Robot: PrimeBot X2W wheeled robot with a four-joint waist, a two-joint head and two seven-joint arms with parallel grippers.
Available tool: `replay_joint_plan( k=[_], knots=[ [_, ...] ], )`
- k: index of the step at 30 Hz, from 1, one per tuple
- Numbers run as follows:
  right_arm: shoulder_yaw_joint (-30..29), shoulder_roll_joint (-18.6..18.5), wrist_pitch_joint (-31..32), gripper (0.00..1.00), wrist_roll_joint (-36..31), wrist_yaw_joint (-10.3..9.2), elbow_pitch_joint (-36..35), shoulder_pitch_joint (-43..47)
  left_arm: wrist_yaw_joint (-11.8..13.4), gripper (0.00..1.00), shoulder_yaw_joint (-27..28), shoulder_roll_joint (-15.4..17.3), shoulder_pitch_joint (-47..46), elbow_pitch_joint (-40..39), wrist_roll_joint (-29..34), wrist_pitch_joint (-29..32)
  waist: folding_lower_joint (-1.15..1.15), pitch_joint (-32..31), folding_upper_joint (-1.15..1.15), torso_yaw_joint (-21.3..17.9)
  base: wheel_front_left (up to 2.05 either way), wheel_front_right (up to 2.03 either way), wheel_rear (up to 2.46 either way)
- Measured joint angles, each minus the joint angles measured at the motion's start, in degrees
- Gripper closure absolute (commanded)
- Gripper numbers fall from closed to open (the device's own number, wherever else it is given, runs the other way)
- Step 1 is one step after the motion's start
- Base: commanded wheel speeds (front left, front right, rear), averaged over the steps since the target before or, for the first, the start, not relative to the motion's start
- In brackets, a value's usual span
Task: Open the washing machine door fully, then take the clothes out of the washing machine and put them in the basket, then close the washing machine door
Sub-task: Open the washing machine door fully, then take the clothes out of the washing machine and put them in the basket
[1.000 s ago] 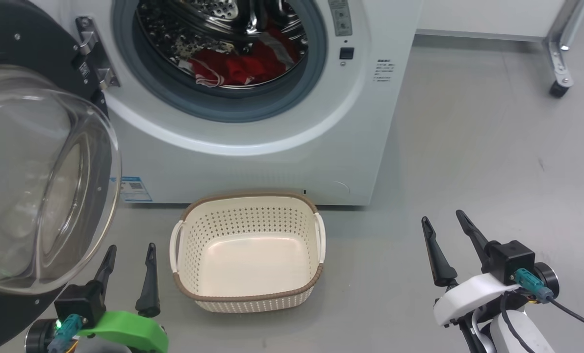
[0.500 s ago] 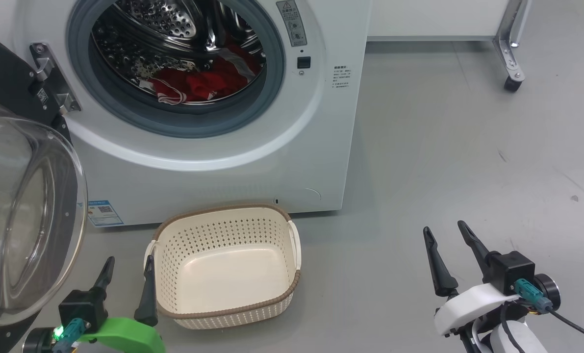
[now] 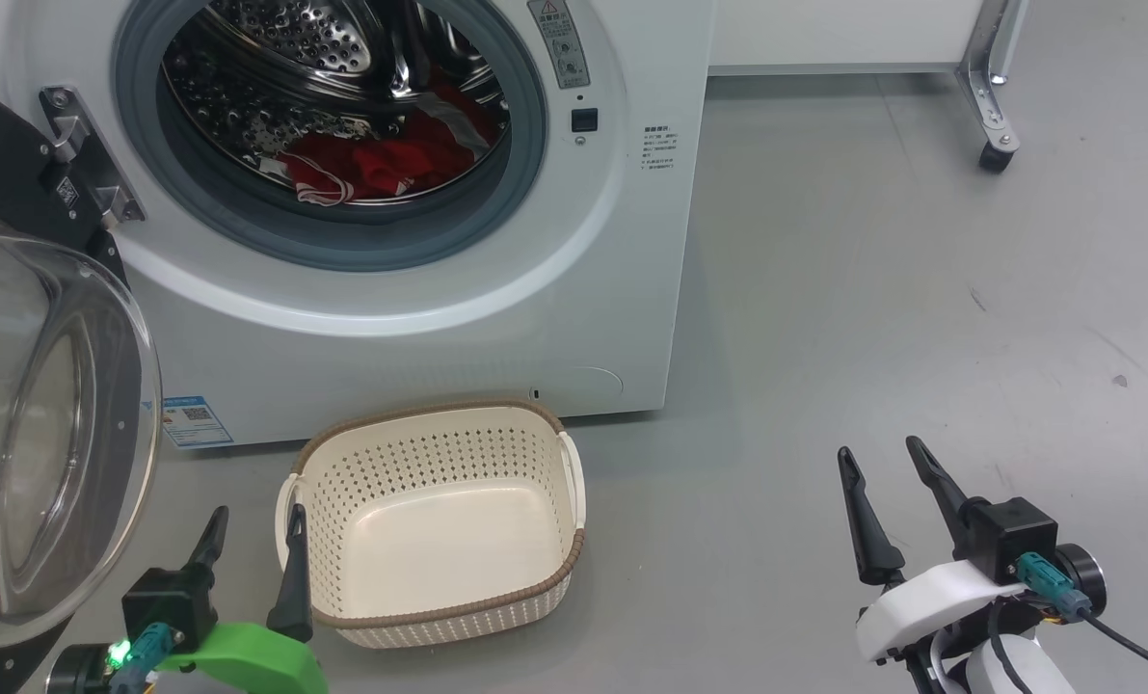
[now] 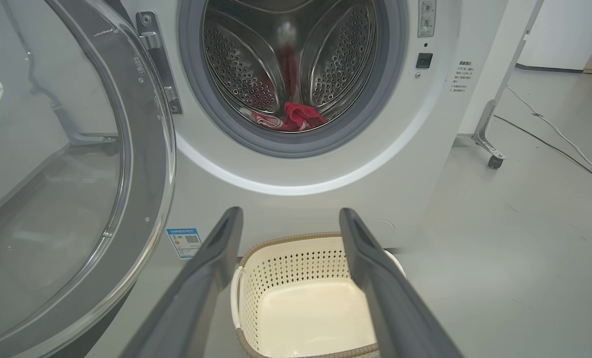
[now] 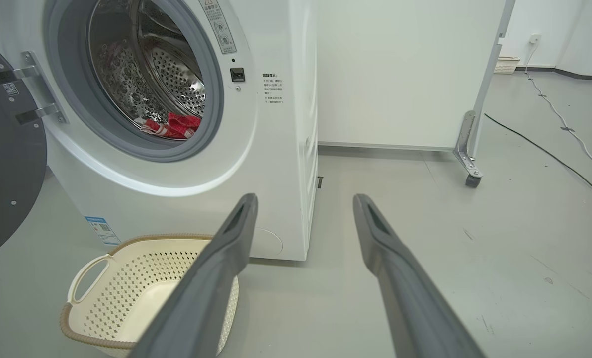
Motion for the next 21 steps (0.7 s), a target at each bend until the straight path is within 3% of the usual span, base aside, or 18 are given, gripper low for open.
replay_joint_plan(
  k=[21],
  knots=[
    [0.9,0.0,0.0,0.00,0.6,-0.09,-0.4,0.0,0.4,0.00,-0.1,-0.2,0.0,-1.1,0.8,0.4,0.00,-0.2,0.00,0.2,0.01,-0.01,0.00]
  ],
)
